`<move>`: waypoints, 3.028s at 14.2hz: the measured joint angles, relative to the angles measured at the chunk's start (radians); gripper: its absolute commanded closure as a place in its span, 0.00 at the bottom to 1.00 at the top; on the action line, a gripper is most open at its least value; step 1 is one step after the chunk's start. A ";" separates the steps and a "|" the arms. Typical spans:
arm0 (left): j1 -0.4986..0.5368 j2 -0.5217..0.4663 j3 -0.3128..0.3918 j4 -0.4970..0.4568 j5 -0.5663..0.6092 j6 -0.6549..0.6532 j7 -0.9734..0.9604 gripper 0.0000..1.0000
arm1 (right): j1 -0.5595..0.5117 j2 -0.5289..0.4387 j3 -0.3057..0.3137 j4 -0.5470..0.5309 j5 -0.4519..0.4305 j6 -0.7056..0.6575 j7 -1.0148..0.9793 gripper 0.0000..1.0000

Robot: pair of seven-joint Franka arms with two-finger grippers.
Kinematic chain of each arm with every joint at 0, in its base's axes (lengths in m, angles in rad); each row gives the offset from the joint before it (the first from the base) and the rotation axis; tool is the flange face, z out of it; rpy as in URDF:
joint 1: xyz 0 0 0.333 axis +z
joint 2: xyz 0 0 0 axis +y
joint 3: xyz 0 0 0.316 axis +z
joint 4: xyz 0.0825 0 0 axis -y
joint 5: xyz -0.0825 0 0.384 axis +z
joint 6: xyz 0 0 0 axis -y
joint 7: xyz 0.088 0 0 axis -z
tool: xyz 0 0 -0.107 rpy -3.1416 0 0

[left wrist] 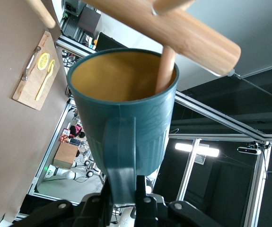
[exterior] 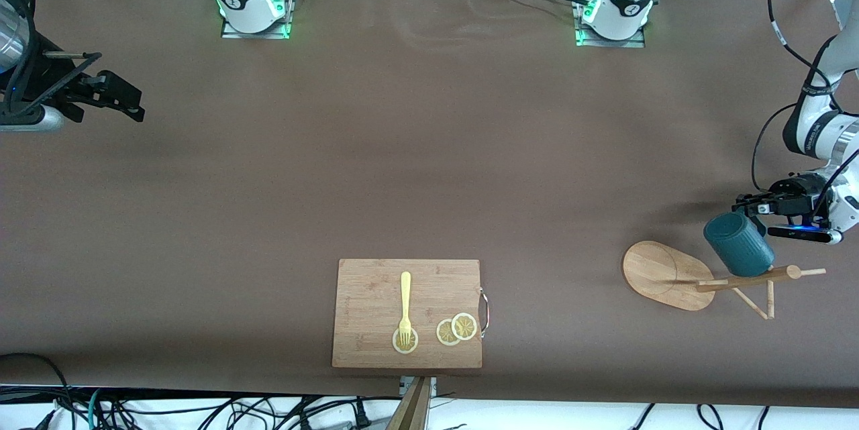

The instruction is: Pass cup and hang on rack

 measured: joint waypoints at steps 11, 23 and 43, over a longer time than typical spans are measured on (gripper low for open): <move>0.002 0.021 0.000 0.019 -0.006 0.000 0.009 0.00 | 0.000 0.000 0.000 0.000 0.000 0.000 0.000 0.00; 0.032 0.019 0.004 0.053 0.243 -0.245 0.035 0.00 | 0.000 0.000 0.000 0.000 0.000 -0.047 0.000 0.00; -0.355 -0.496 -0.021 0.261 1.079 -0.043 -0.017 0.00 | 0.000 0.000 -0.001 0.000 0.000 -0.085 0.001 0.00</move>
